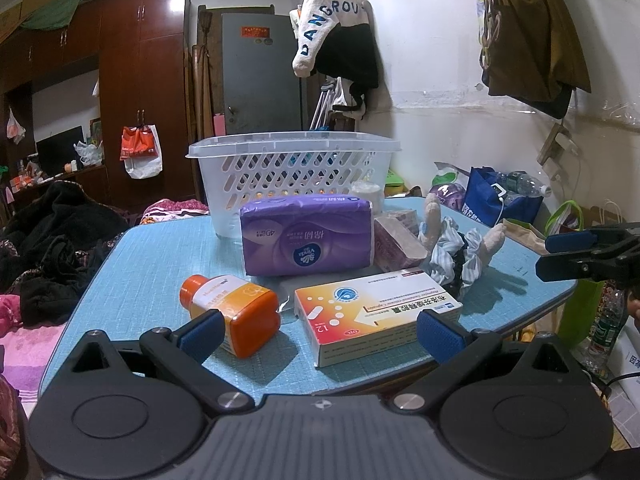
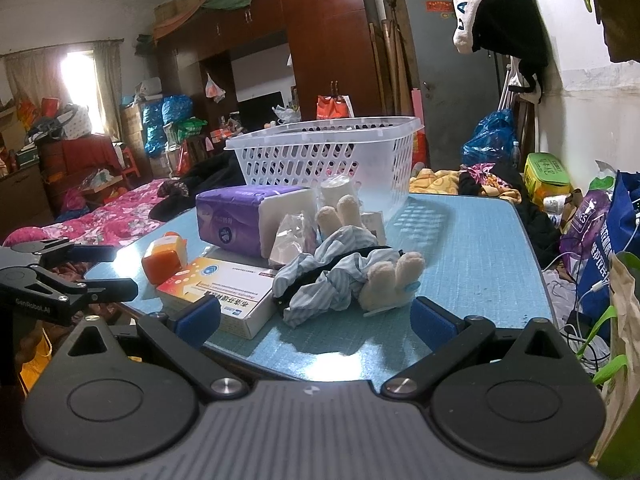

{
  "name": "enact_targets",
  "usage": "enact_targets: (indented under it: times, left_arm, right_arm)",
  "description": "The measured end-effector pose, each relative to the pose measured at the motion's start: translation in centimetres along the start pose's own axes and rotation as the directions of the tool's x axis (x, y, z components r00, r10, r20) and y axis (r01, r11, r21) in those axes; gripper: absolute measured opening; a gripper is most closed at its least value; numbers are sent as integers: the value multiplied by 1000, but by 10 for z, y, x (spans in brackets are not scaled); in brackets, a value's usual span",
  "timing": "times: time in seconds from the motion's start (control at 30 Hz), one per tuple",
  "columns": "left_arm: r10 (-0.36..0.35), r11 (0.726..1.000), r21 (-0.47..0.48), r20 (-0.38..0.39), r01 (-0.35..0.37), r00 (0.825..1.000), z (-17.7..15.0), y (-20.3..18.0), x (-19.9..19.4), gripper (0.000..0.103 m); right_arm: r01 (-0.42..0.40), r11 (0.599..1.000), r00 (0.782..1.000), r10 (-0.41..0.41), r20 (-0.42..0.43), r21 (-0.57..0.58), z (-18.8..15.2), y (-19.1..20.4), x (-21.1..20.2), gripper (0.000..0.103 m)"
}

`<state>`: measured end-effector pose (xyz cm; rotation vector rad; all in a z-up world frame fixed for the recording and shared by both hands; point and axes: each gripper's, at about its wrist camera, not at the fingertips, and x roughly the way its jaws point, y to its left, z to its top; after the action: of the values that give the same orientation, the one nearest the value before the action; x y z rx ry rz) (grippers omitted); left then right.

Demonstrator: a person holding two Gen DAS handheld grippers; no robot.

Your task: Organize objects

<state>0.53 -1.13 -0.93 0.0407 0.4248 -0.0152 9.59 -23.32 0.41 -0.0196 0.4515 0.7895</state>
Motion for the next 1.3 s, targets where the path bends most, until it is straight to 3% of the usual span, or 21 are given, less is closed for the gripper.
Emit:
enact_targets:
  times: [1.03,1.07,1.17,1.23,1.3]
  left_arm:
    - [4,1000,-1,-4,-4,1000,-1,1,2,103]
    - [5,1000,-5,11,-5,1000,-1,2,0,103]
    - [20,1000,-10,152,-18,988,1,4,-17,103]
    - [61,998,-8,242,-61,968,1,6,-29,103]
    - [126,991,6,327,-135,937,1,8,-37,103]
  right_arm:
    - [-7,1000,1000,7,18,23,0,-3,0,103]
    - [-17,999,999,16,34,32,0,-4,-1,103]
    - [-32,997,993,23,117,71,-1,-9,-5,103]
    - [-61,996,983,48,179,66,-2,-13,-7,103]
    - [-68,995,984,56,169,68,0,-15,-5,103]
